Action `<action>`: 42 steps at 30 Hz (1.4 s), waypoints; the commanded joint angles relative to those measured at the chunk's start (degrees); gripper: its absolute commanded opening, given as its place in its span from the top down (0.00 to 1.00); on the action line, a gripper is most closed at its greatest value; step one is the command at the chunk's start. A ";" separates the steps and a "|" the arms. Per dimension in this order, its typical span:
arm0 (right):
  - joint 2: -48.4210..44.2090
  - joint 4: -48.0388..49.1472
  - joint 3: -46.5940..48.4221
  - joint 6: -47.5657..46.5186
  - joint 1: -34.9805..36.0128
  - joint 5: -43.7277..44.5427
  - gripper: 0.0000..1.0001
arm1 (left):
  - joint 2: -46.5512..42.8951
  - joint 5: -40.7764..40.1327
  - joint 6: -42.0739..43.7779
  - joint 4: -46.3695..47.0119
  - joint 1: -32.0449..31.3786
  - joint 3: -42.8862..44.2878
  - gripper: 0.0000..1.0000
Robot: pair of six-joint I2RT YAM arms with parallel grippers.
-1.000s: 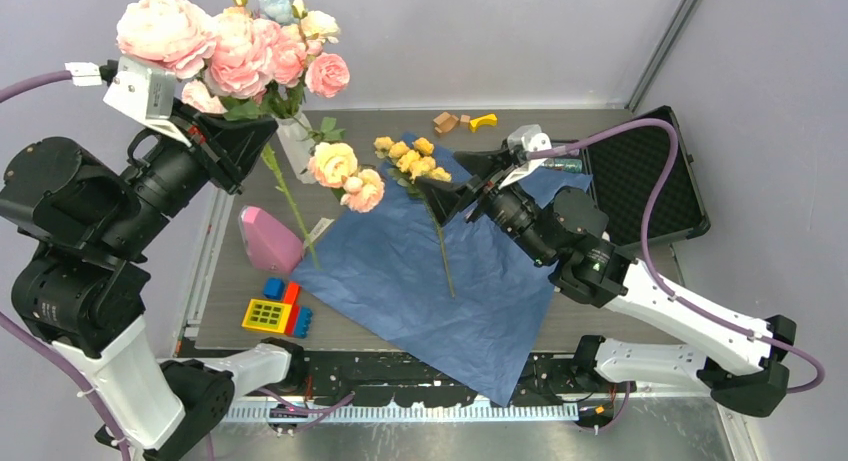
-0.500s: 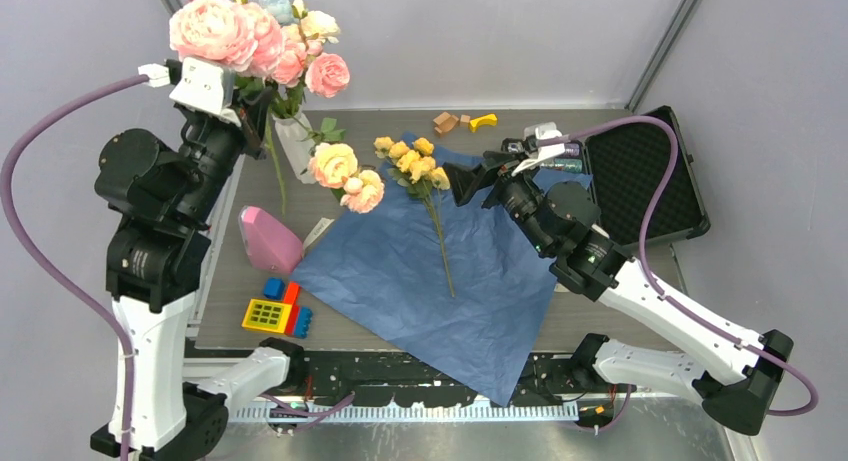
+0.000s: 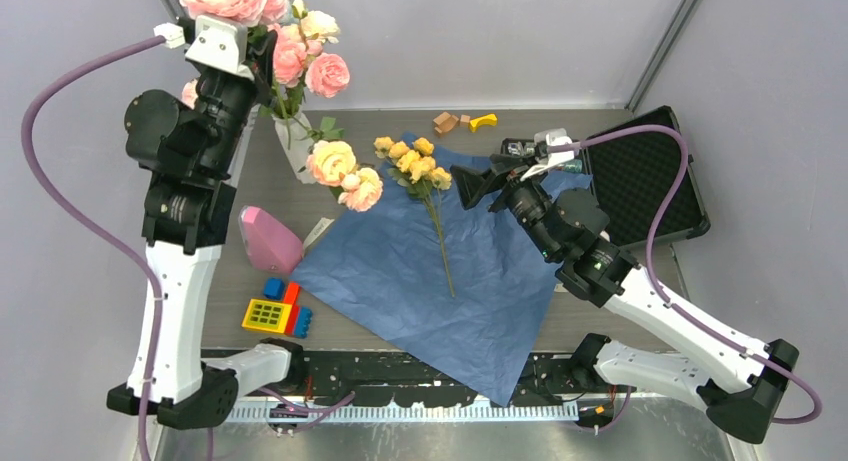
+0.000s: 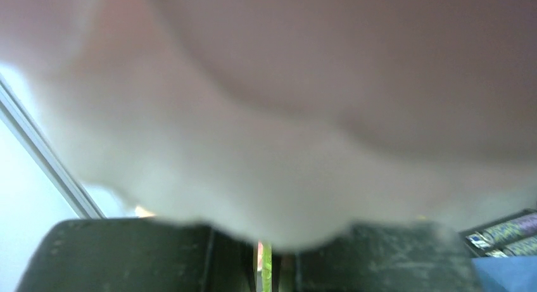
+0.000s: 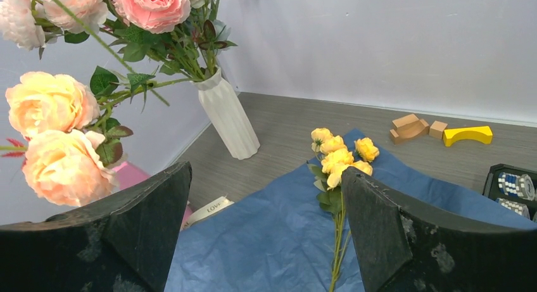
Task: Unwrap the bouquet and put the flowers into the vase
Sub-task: Insert the fake flower into the vase.
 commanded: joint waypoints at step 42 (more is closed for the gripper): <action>-1.32 2.61 -1.60 0.48 -1.58 0.03 0.06 | 8.25 14.01 -21.01 41.27 22.54 -15.09 1.00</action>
